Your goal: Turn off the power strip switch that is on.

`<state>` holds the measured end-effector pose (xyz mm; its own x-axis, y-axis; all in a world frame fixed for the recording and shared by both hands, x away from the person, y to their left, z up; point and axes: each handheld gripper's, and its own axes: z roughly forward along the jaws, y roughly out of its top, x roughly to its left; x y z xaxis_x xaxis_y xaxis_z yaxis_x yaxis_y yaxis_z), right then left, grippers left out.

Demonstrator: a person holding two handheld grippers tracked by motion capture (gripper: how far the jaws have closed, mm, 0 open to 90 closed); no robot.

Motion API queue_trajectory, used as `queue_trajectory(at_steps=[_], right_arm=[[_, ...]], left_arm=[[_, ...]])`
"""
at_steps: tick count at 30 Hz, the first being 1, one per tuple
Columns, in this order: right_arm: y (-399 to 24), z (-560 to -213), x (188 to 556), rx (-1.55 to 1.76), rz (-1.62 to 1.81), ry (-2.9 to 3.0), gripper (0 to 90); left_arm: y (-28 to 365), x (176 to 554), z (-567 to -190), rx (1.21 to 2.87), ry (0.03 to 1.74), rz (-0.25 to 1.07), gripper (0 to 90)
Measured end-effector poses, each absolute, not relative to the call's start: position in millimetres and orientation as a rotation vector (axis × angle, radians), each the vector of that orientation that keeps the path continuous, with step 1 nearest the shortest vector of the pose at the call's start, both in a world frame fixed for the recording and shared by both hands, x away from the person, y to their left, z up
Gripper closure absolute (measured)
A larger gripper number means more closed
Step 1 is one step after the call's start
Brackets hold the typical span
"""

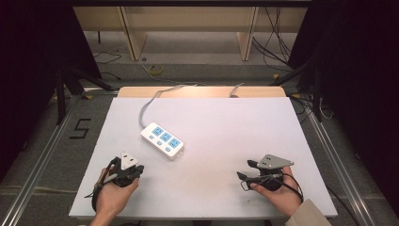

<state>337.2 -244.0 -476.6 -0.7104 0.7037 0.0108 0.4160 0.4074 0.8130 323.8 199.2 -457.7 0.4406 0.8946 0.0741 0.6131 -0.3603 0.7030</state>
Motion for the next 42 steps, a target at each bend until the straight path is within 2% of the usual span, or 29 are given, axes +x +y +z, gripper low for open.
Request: queue_trajectory(at_steps=[42], right_arm=[[-243.6, -476.3, 336.5, 0.962, 1.189, 2.345, 38.6]], left_arm=[[198.4, 374.2, -444.1, 2.118, 1.296, 0.661, 89.7]])
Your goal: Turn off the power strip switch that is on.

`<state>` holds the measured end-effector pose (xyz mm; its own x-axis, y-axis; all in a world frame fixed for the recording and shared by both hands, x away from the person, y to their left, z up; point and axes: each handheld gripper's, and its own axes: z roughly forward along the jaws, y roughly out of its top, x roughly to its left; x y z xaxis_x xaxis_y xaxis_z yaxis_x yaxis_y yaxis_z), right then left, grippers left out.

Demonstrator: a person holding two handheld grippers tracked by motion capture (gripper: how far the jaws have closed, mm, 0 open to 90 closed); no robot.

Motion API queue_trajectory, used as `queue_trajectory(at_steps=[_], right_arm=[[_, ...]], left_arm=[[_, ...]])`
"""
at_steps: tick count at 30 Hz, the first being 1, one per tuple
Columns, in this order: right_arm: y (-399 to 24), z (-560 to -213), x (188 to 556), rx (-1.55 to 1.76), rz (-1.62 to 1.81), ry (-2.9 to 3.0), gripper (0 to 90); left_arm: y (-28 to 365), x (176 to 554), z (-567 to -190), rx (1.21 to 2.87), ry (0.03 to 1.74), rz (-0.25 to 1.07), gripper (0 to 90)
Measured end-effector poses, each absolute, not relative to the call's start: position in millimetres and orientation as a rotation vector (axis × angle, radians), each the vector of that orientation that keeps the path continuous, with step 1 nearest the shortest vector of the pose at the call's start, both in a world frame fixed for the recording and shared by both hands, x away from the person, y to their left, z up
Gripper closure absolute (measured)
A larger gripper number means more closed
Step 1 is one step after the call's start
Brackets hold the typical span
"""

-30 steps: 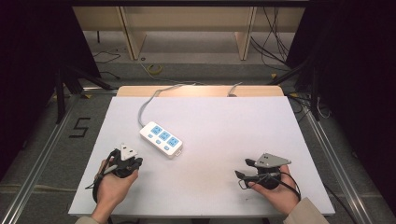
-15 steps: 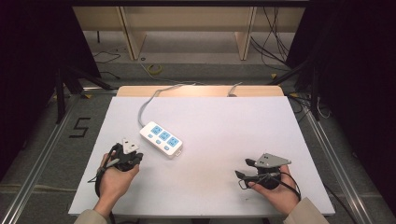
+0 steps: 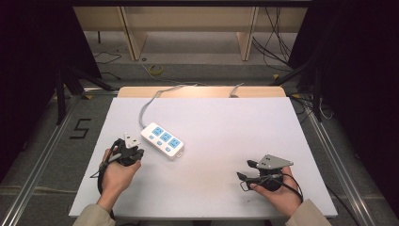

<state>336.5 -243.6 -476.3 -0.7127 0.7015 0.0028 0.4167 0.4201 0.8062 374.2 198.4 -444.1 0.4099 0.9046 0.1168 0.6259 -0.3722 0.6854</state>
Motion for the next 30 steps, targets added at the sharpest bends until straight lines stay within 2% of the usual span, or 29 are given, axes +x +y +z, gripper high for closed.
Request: queue_trajectory(at_steps=[30], right_arm=[[-243.3, -476.3, 336.4, 0.965, 1.191, 2.34, 38.6]], left_arm=[[192.4, 398.9, -439.9, 2.139, 1.307, 0.667, 89.7]])
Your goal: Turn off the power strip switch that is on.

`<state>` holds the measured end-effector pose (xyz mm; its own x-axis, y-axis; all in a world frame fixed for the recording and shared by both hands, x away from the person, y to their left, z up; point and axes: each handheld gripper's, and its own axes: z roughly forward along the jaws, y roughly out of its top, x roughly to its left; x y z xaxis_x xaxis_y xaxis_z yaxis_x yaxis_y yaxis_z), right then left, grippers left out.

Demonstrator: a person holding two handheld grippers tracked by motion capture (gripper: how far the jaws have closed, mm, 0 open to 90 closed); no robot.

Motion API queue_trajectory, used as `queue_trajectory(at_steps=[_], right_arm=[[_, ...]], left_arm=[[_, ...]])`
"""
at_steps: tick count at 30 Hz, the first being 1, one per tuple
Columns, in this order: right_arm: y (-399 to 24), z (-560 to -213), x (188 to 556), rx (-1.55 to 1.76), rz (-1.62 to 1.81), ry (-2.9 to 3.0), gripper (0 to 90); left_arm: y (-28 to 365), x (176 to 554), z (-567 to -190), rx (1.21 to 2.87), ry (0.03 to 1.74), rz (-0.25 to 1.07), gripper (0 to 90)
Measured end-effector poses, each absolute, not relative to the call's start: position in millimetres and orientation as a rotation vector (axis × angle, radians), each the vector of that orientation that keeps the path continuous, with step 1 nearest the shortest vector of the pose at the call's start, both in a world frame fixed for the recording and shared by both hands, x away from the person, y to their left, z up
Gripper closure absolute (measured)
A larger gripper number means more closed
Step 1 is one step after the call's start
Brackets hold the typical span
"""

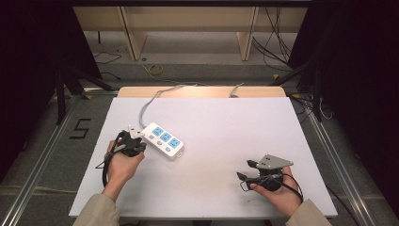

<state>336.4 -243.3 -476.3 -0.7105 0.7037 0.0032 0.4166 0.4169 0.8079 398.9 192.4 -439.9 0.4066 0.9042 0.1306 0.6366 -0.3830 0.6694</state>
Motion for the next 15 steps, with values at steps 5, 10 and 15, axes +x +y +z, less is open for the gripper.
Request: queue_trajectory(at_steps=[5, 10, 15], right_arm=[[-243.7, -476.4, 336.7, 0.961, 1.19, 2.344, 38.6], [-243.7, -476.3, 336.7, 0.96, 1.189, 2.345, 38.6], [-243.6, -476.3, 336.7, 0.961, 1.191, 2.343, 38.6]], left_arm=[[191.6, 401.8, -439.9, 2.136, 1.314, 0.663, 89.7], [191.8, 404.0, -440.3, 2.135, 1.317, 0.667, 89.7], [192.0, 406.0, -438.8, 2.142, 1.317, 0.673, 89.7]])
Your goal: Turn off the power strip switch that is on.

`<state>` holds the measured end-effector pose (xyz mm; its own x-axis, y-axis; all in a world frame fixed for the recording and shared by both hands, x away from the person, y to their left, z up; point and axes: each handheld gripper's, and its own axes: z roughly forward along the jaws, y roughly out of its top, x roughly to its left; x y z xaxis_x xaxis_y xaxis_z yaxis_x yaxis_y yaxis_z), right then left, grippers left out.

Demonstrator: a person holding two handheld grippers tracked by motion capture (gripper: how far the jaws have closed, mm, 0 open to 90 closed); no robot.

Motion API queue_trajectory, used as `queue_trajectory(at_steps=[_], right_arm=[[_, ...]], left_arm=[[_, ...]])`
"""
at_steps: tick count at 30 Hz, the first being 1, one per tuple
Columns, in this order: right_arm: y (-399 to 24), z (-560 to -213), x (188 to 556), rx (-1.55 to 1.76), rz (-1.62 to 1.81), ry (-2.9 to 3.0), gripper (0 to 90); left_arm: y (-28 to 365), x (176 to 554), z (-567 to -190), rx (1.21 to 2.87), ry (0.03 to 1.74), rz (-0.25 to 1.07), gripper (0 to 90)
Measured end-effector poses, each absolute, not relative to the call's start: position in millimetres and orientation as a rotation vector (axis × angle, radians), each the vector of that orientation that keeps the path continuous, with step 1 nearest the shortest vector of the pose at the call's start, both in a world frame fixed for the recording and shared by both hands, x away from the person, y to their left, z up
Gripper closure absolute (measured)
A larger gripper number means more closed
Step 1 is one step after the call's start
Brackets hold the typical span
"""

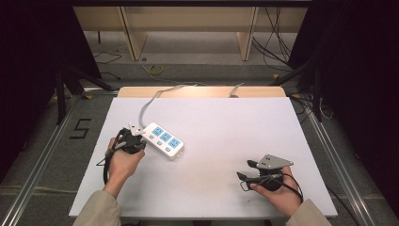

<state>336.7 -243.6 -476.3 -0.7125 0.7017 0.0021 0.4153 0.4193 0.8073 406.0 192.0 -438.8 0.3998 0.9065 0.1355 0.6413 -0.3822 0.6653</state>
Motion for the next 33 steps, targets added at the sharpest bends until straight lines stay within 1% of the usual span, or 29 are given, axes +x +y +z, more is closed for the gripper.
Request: queue_trajectory(at_steps=[33], right_arm=[[-244.0, -476.4, 336.9, 0.963, 1.19, 2.342, 38.6]], left_arm=[[189.8, 428.6, -438.6, 2.133, 1.346, 0.663, 89.7]])
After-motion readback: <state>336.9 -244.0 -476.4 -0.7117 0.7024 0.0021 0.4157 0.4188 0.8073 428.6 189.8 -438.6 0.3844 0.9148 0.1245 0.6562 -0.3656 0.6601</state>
